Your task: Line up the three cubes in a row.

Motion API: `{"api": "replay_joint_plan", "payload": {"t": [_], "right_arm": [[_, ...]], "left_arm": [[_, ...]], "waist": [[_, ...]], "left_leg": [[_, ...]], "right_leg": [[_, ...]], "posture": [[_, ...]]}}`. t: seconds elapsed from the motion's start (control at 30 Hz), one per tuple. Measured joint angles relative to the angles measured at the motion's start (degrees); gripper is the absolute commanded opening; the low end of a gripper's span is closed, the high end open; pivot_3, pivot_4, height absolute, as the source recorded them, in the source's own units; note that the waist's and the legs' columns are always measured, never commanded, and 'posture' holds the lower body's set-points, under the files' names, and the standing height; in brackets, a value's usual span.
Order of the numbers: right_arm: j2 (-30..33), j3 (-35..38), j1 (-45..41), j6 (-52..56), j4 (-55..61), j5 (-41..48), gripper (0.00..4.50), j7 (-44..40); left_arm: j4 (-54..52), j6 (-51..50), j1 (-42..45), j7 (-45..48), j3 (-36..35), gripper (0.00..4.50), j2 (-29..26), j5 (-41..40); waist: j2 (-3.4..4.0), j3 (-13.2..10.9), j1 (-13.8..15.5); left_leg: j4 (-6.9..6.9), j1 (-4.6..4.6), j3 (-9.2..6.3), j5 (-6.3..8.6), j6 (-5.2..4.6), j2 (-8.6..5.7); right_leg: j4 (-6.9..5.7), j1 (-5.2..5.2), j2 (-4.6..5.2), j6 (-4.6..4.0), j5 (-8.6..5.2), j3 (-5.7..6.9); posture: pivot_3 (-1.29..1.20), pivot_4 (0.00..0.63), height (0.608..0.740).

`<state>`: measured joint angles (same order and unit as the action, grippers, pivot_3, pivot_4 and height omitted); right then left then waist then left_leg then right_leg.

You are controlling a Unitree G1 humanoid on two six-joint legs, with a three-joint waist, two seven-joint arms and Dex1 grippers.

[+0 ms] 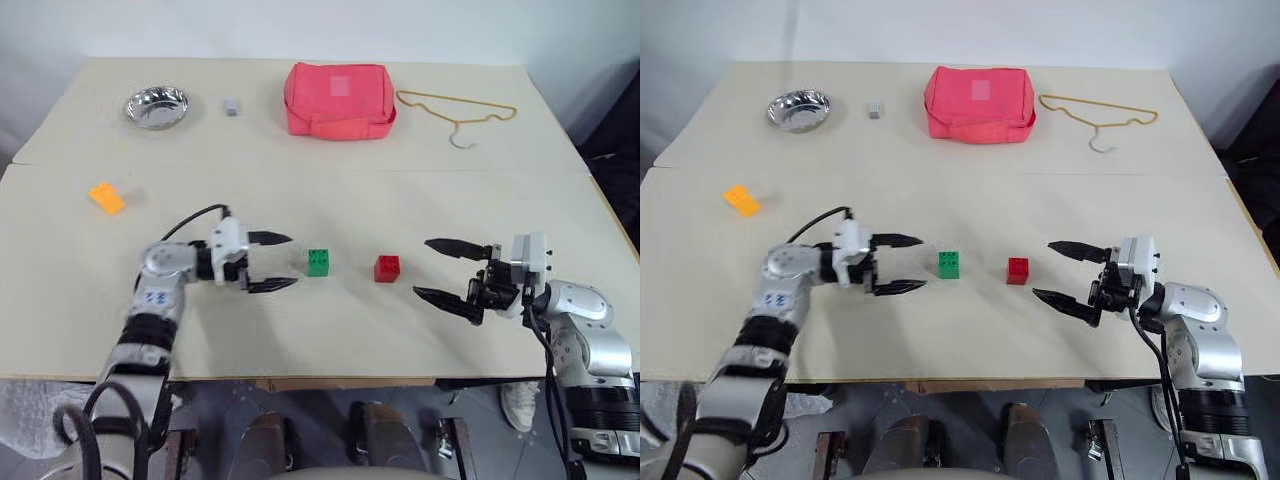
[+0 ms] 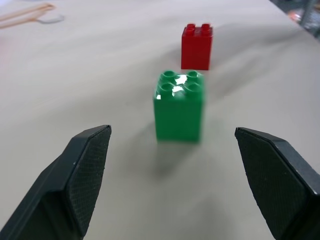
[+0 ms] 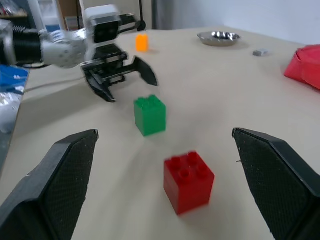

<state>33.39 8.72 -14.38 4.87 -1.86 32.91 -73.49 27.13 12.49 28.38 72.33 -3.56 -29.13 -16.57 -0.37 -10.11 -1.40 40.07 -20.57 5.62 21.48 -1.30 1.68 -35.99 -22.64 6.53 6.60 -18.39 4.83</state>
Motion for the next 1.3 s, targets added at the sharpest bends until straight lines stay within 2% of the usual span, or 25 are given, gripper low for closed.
{"api": "replay_joint_plan", "payload": {"t": [0.13, 0.27, 0.43, 0.57, 0.73, 0.9, 1.03, 1.1, 1.17, 1.3], "right_arm": [[-1.62, -3.4, -3.16, 0.5, 1.12, -0.22, 4.5, 0.06], [-3.58, -5.14, -7.17, 0.76, 2.07, -0.16, 4.5, 1.04], [-5.3, -8.62, -9.15, 0.17, 2.46, -2.03, 4.5, 1.13], [-7.13, -10.9, -11.61, -0.06, 2.52, -2.56, 4.5, 1.07], [-7.85, -11.96, -11.87, 0.21, 2.52, -2.48, 4.5, 0.59], [-8.08, -11.95, -11.82, 0.31, 2.5, -2.05, 4.5, 0.48], [-8.12, -12.02, -11.63, 1.47, 2.52, -1.8, 4.5, 0.5], [-8.1, -11.87, -11.6, 1.71, 2.52, -1.58, 4.5, 0.52], [-7.88, -11.27, -11.3, 1.82, 2.34, -1.44, 4.5, 0.57], [-8.51, -12.03, -12.13, 1.94, 2.53, -1.43, 4.5, 0.62]], "left_arm": [[-13.56, -4.45, -12.11, -13.73, -10.2, 4.37, 0.21, -3.57], [-23.21, -6.08, -24.37, -27.82, -20.37, 4.37, 3.55, -5.01], [-26.86, -5.81, -38.26, -41.74, -32.74, 4.37, 8.33, -5.26], [-27.19, -5.56, -43.46, -50.0, -40.97, 4.37, 10.82, -7.11], [-29.67, -6.87, -44.36, -54.46, -41.25, 4.37, 12.59, -8.35], [-34.27, -13.49, -38.56, -60.62, -36.95, 4.37, 12.22, -7.92], [-35.65, -28.12, -25.84, -74.3, -34.48, 4.37, 10.78, -7.04], [-35.91, -33.59, -22.18, -79.1, -33.87, 4.37, 10.64, -6.88], [-30.62, -36.01, -14.36, -83.78, -31.86, 4.37, 10.7, -4.66], [-17.48, -33.5, 1.04, -87.81, -25.84, 4.37, 9.76, 1.45]], "waist": [[0.02, -0.01, -0.11], [0.02, -0.01, -0.09], [-0.04, -0.05, -0.23], [-0.06, -0.05, 0.15], [-0.09, -0.03, 1.34], [-0.1, -0.02, 1.28], [-0.13, -0.01, 1.24], [-0.14, 0.0, 0.78], [-0.17, -0.01, 0.66], [-0.29, -0.01, 1.48]], "left_leg": [[0.05, 0.01, -0.2, 0.0, 0.0, -0.02], [-0.01, 0.01, -0.29, 0.02, 0.04, -0.04], [-0.06, 0.02, -0.26, 0.05, 0.07, 0.0], [-0.05, 0.04, -0.29, 0.06, 0.06, -0.03], [-0.06, 0.03, -0.3, 0.11, 0.0, -0.17], [-0.06, 0.03, -0.29, 0.1, 0.0, -0.18], [-0.05, 0.02, -0.27, 0.09, 0.0, -0.15], [-0.07, 0.06, -0.13, 0.13, 0.02, -0.14], [-0.06, 0.05, -0.19, 0.12, 0.03, -0.13], [0.03, -0.12, -0.24, 0.03, 0.05, -0.21]], "right_leg": [[0.04, 0.14, 0.17, 0.0, 0.0, -0.13], [0.12, 0.19, 0.22, 0.0, 0.0, -0.24], [0.15, 0.17, 0.2, -0.03, -0.01, -0.23], [0.15, 0.19, 0.27, -0.07, 0.01, -0.21], [0.15, 0.18, 0.49, -0.08, 0.01, -0.19], [0.13, 0.19, 0.48, -0.08, 0.01, -0.15], [0.09, 0.18, 0.31, -0.08, 0.02, -0.15], [0.09, 0.14, 0.21, -0.08, 0.02, -0.09], [0.05, 0.12, 0.06, -0.08, 0.02, 0.33], [0.07, 0.11, 0.01, -0.08, 0.02, 0.81]], "posture": [[0.0, 0.15, 0.74], [0.0, 0.15, 0.74], [0.0, 0.15, 0.74], [0.0, 0.15, 0.74], [0.0, 0.15, 0.74], [0.0, 0.15, 0.74], [0.0, 0.15, 0.74], [0.0, 0.15, 0.74], [0.0, 0.15, 0.74], [0.0, 0.15, 0.74]]}}
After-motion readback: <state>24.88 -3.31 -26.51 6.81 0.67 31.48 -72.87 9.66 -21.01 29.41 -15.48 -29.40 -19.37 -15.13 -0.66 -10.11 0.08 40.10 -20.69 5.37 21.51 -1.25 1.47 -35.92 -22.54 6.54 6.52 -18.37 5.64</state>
